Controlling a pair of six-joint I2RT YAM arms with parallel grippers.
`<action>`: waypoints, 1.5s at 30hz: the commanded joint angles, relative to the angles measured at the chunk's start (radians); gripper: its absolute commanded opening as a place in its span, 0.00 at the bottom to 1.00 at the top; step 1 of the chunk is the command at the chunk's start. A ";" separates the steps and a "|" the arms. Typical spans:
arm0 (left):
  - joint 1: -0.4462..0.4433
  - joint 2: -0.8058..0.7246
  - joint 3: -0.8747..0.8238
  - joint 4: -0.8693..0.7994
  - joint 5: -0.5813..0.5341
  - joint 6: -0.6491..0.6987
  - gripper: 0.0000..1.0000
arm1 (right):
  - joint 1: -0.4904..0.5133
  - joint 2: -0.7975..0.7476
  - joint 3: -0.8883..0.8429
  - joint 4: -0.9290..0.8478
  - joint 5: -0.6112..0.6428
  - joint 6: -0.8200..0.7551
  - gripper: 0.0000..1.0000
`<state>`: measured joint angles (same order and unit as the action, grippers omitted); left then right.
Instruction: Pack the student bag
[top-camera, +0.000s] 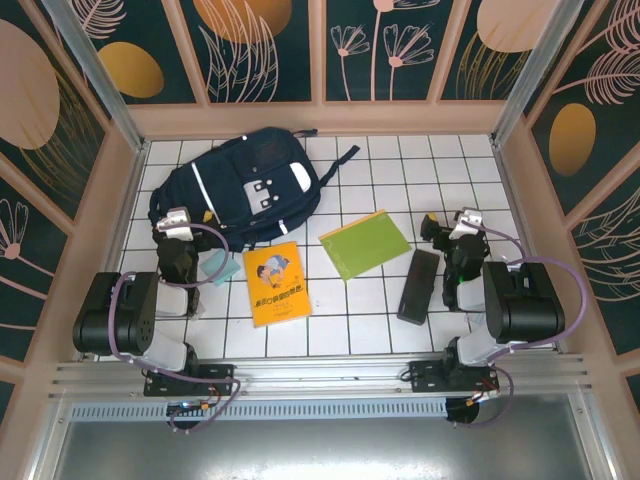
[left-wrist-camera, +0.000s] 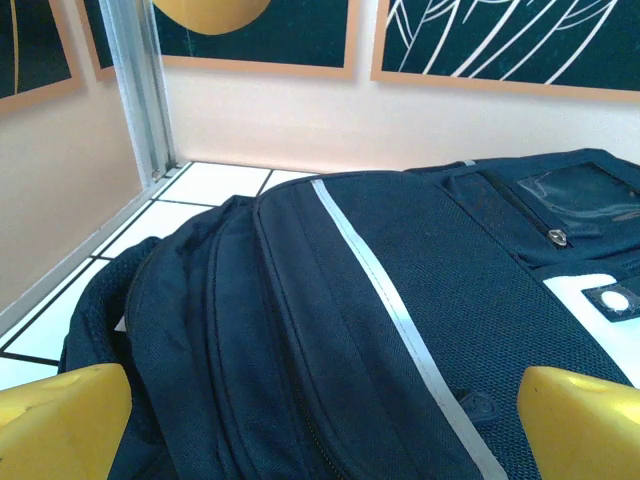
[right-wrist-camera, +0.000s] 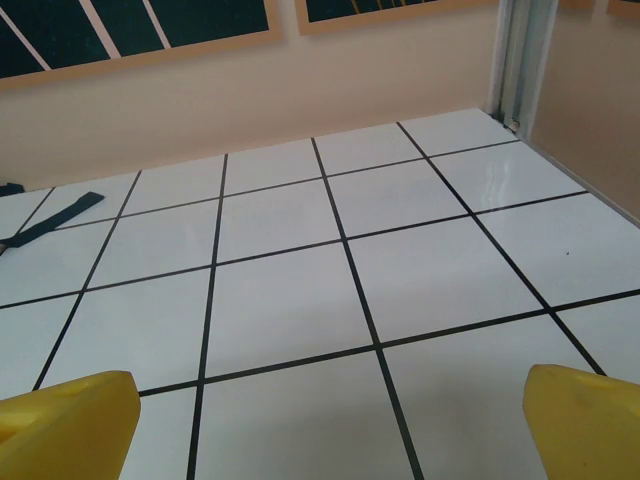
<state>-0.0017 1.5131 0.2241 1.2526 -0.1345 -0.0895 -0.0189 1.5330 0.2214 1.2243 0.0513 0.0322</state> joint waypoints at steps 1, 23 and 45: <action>0.001 0.004 0.016 0.011 0.014 0.010 0.99 | -0.004 0.005 0.009 0.028 -0.006 -0.009 0.99; 0.002 0.006 0.018 0.007 0.013 0.011 0.99 | -0.005 0.006 0.011 0.026 -0.011 -0.009 0.99; 0.001 -0.162 0.428 -0.982 -0.126 -0.535 0.99 | 0.191 -0.213 0.436 -0.947 0.328 0.229 0.95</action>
<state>-0.0017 1.3544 0.6296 0.5507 -0.2359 -0.4118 0.0990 1.3560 0.5728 0.5549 0.2794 0.1776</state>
